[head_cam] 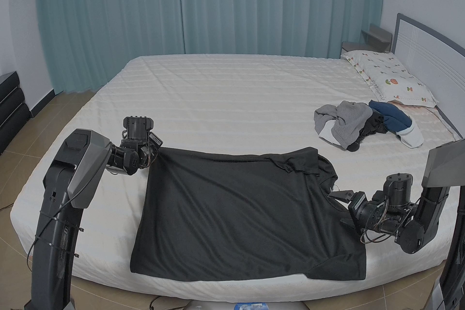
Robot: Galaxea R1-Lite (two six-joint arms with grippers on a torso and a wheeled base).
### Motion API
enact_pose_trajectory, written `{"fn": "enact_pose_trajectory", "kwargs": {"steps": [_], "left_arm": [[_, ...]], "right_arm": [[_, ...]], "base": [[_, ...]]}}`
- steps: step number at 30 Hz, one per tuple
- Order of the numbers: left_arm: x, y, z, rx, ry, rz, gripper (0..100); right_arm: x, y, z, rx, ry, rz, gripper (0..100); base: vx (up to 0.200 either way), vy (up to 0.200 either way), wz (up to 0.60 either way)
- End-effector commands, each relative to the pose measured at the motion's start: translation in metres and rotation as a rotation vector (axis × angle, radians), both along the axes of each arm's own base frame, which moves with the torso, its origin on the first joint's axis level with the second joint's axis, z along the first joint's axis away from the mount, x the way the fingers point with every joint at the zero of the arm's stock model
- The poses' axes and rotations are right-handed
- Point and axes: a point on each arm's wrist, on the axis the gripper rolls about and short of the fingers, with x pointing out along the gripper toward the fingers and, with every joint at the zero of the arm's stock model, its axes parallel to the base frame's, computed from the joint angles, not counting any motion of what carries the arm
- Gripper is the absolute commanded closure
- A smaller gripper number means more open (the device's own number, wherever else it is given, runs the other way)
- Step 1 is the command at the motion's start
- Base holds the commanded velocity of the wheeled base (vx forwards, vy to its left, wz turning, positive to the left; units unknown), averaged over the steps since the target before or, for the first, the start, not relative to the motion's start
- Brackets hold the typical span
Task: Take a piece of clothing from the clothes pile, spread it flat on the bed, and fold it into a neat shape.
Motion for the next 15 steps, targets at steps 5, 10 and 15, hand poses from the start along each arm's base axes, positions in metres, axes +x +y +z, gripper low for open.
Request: {"fn": "enact_pose_trajectory", "kwargs": {"steps": [5, 10, 15], "left_arm": [[-0.002, 0.000, 0.002, -0.006, 0.006, -0.005, 0], [-0.008, 0.001, -0.001, -0.015, 0.037, -0.002, 0], [-0.018, 0.005, 0.008, -0.073, 0.048, 0.019, 0]], "right_arm": [[0.007, -0.007, 0.007, -0.001, -0.043, -0.037, 0], [0.020, -0.004, 0.012, -0.022, -0.095, -0.083, 0], [0.040, 0.008, 0.019, -0.046, -0.149, -0.084, 0]], "base": [[0.000, 0.000, 0.00], [0.000, 0.000, 0.00], [0.000, 0.000, 0.00]]}}
